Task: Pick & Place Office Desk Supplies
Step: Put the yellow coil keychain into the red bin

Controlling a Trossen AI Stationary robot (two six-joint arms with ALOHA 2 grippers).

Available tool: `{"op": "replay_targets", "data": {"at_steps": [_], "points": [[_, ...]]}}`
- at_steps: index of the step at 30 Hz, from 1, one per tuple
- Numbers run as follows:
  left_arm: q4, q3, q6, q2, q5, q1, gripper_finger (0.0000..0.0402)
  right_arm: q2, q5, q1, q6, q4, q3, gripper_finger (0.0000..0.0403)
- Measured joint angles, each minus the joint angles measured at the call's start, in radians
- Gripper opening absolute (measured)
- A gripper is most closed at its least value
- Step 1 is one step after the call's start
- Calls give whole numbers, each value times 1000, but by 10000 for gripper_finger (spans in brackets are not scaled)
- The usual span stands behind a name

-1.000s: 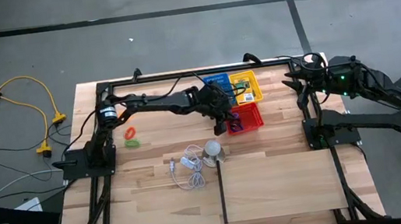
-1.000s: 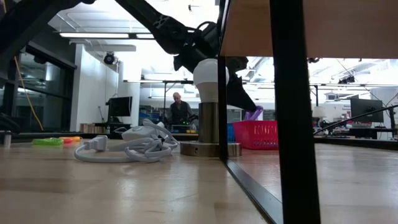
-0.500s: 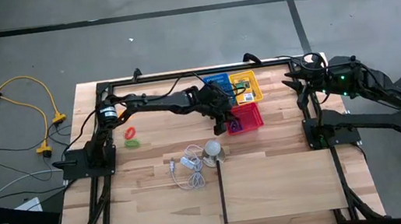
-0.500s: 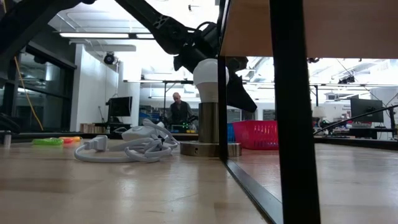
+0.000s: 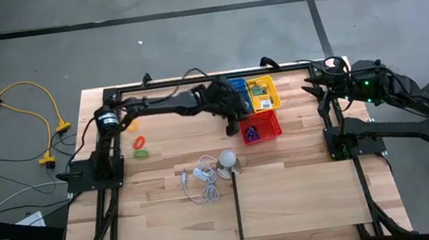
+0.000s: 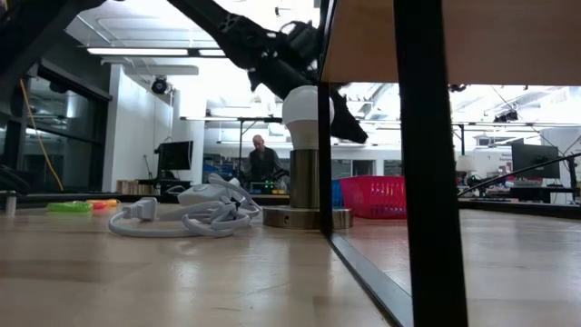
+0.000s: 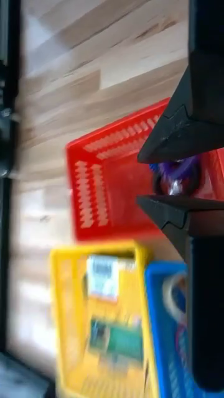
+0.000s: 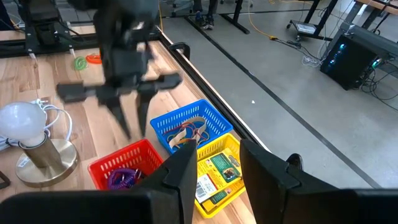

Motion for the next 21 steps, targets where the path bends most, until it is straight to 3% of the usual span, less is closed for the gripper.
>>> {"op": "replay_targets", "data": {"at_steps": [10, 21], "points": [[-134, 1, -6, -36, -59, 24, 89, 0, 0, 0, 0, 0, 0, 110], [-572, -12, -81, -161, -87, 143, 89, 0, 0, 0, 0, 0, 0, 110]]}}
